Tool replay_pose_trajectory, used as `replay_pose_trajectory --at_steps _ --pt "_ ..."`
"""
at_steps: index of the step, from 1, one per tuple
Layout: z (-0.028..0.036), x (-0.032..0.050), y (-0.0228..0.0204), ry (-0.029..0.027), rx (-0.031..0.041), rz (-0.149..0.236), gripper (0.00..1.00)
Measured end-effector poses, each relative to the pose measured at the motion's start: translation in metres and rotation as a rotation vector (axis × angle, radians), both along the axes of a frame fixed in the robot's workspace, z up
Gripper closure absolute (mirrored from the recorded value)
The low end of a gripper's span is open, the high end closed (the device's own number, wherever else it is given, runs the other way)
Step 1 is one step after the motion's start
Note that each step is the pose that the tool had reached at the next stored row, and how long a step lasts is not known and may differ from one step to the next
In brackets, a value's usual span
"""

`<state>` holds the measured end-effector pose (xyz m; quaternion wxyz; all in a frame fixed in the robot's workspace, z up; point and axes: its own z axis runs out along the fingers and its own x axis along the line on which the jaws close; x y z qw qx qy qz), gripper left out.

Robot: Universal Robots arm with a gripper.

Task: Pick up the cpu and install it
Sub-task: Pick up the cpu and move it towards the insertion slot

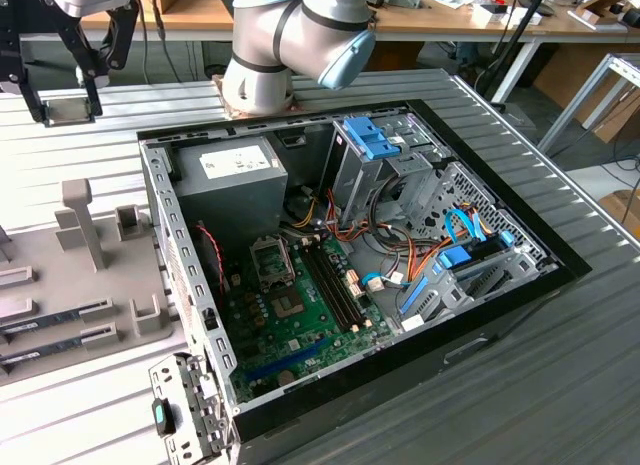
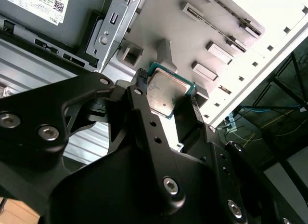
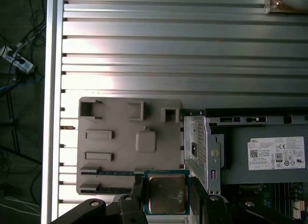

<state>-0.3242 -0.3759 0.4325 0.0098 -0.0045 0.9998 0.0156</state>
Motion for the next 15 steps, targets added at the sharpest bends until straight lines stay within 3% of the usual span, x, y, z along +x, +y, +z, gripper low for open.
replay_pose_trajectory --at_steps 15 --pt "-0.0015 0.0095 0.0000 0.0001 0.0000 0.000 0.53"
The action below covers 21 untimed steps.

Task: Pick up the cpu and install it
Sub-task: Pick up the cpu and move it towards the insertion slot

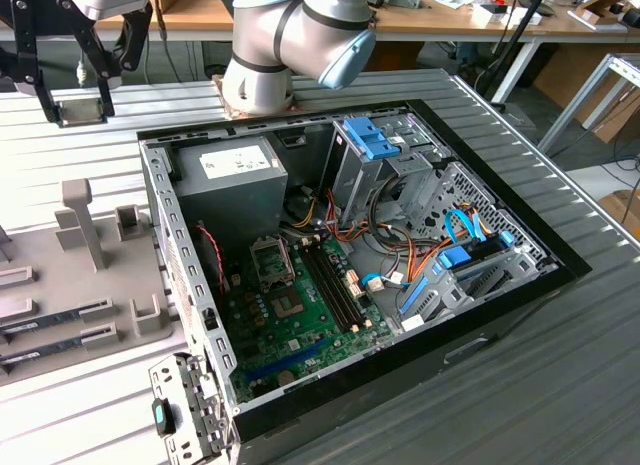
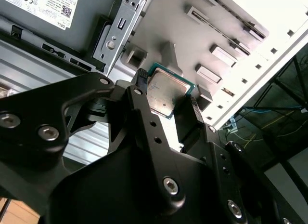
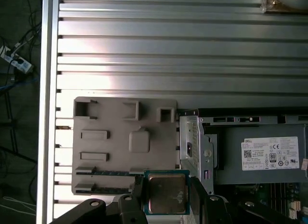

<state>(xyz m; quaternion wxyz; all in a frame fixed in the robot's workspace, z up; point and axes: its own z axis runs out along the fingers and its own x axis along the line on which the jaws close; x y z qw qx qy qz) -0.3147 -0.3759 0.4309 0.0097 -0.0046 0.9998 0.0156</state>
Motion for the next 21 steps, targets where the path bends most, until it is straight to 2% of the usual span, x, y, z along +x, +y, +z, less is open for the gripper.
replay_pose_trajectory --at_steps 21 --pt "-0.0033 0.0145 0.0000 0.0000 0.0000 0.000 0.53"
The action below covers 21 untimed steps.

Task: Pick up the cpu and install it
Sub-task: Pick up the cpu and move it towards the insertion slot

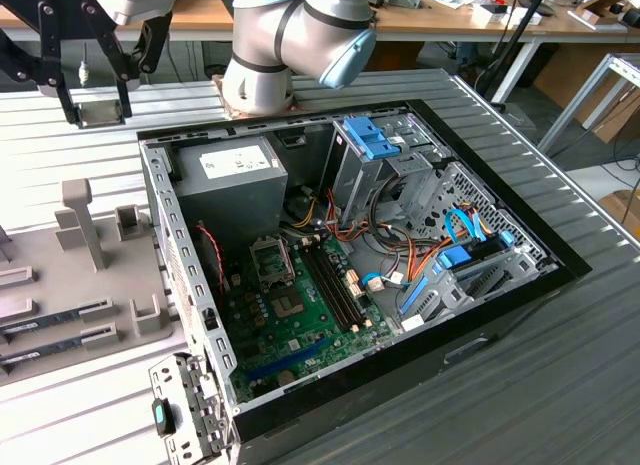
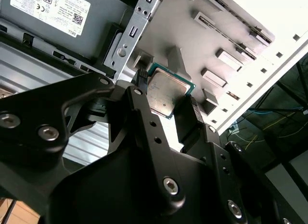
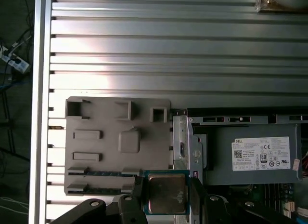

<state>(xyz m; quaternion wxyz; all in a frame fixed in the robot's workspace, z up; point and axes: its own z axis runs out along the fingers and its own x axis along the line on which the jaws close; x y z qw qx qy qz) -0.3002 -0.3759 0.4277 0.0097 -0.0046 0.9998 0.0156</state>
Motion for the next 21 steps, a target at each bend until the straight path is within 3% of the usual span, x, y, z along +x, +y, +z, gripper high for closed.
replay_pose_trajectory --at_steps 21 --pt "-0.0024 0.0109 0.0000 0.0000 0.0001 0.000 0.53"
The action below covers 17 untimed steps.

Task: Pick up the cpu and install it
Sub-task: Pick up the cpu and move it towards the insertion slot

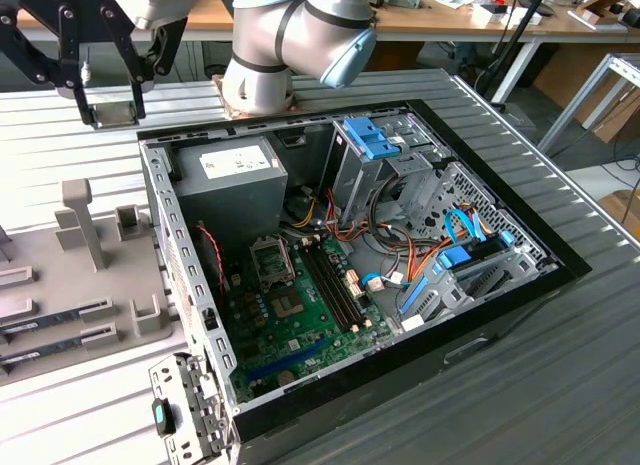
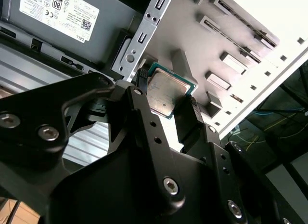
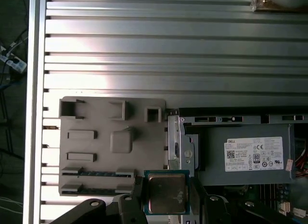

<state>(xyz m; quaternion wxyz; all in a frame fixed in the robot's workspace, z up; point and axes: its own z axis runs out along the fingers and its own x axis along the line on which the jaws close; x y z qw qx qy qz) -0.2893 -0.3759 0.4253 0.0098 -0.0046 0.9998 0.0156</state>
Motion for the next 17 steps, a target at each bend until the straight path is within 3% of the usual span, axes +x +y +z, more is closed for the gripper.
replay_pose_trajectory --at_steps 17 --pt "-0.0018 0.0091 0.0000 0.0000 0.0000 0.000 0.53"
